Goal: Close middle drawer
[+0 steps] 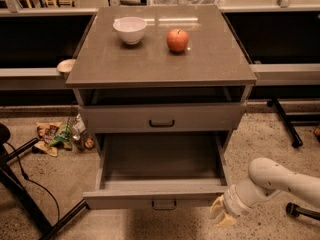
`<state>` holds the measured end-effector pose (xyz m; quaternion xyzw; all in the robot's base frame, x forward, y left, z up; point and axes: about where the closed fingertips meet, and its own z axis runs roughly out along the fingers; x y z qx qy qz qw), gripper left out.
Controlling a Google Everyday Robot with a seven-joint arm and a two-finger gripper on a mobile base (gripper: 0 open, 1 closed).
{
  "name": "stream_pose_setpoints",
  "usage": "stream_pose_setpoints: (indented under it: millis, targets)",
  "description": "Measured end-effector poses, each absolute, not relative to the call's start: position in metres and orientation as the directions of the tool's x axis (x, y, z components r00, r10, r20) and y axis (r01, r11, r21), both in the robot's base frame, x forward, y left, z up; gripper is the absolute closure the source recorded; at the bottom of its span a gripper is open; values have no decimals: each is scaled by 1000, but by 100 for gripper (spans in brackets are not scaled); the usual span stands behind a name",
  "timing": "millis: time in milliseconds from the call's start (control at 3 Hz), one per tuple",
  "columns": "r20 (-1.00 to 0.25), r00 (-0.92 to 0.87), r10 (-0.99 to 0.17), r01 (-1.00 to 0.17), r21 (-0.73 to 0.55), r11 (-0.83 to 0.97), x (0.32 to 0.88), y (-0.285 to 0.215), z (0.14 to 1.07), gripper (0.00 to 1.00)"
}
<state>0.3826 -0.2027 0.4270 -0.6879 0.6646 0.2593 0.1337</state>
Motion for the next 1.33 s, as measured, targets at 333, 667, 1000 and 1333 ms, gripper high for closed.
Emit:
stream_pose_setpoints:
  millis: [333, 667, 1000, 1333]
  targets:
    - [-539, -23, -842, -983, 164, -79, 383, -202, 423, 88]
    - [-539, -22, -842, -983, 164, -79, 383, -202, 423, 100]
    - [-539, -12, -842, -983, 159, -88, 384, -200, 421, 100]
    - [-555, 64, -830, -988, 83, -132, 402, -198, 416, 100]
